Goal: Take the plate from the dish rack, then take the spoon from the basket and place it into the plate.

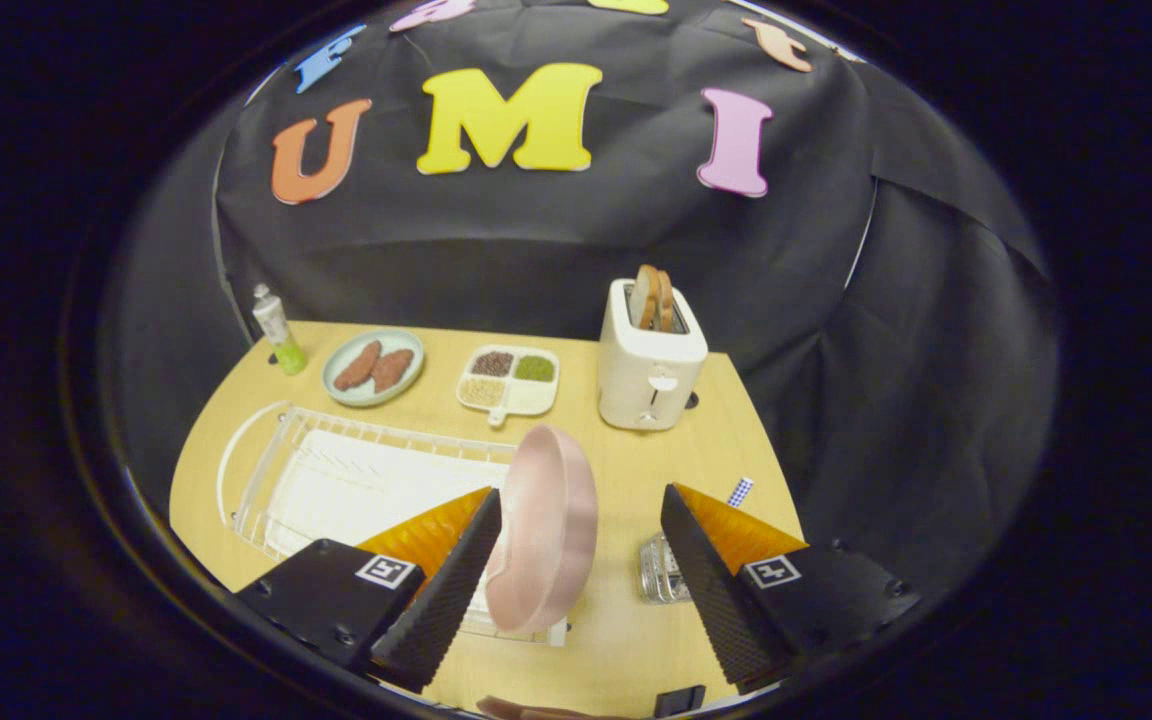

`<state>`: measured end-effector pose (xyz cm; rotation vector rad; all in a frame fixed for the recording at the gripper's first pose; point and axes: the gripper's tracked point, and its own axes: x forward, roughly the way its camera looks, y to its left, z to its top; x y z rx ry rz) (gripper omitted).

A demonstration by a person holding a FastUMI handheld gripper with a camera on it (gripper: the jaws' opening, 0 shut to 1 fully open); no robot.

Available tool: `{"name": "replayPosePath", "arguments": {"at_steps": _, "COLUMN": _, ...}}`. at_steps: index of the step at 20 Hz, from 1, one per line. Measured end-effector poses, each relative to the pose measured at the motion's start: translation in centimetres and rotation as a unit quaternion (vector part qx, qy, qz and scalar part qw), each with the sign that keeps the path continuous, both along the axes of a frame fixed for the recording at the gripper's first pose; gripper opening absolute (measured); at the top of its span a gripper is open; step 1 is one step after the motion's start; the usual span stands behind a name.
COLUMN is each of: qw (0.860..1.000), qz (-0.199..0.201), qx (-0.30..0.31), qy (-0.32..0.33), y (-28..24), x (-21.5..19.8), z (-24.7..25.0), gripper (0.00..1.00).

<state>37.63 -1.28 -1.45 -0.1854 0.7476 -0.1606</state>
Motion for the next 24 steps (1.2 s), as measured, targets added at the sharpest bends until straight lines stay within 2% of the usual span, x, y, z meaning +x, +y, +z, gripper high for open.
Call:
{"name": "replayPosePath", "arguments": {"at_steps": 3, "qw": 0.997, "qz": -0.006, "qx": -0.029, "qy": 0.070, "y": -1.1, "x": 1.8, "z": -1.7, "gripper": 1.00}}
{"name": "replayPosePath", "arguments": {"at_steps": 5, "qw": 0.991, "qz": 0.003, "qx": -0.007, "qy": 0.131, "y": -0.3, "x": 1.9, "z": -3.8, "gripper": 1.00}}
{"name": "replayPosePath", "arguments": {"at_steps": 7, "qw": 0.985, "qz": 0.008, "qx": 0.010, "qy": 0.171, "y": -0.3, "x": 1.7, "z": -4.9, "gripper": 0.94}}
{"name": "replayPosePath", "arguments": {"at_steps": 9, "qw": 0.984, "qz": 0.006, "qx": 0.028, "qy": 0.173, "y": 0.5, "x": 1.7, "z": -5.1, "gripper": 0.86}}
{"name": "replayPosePath", "arguments": {"at_steps": 11, "qw": 0.985, "qz": -0.003, "qx": 0.032, "qy": 0.172, "y": 0.7, "x": 1.8, "z": -5.4, "gripper": 0.65}}
{"name": "replayPosePath", "arguments": {"at_steps": 13, "qw": 0.985, "qz": -0.029, "qx": 0.026, "qy": 0.167, "y": 0.3, "x": 1.7, "z": -5.5, "gripper": 0.38}}
{"name": "replayPosePath", "arguments": {"at_steps": 14, "qw": 0.985, "qz": -0.038, "qx": 0.018, "qy": 0.165, "y": 0.3, "x": 1.5, "z": -5.2, "gripper": 0.35}}
{"name": "replayPosePath", "arguments": {"at_steps": 19, "qw": 0.991, "qz": -0.076, "qx": -0.031, "qy": 0.107, "y": -0.3, "x": 1.2, "z": -2.3, "gripper": 0.31}}
{"name": "replayPosePath", "arguments": {"at_steps": 24, "qw": 0.994, "qz": -0.087, "qx": -0.055, "qy": 0.038, "y": 0.7, "x": -0.7, "z": 0.7, "gripper": 0.31}}
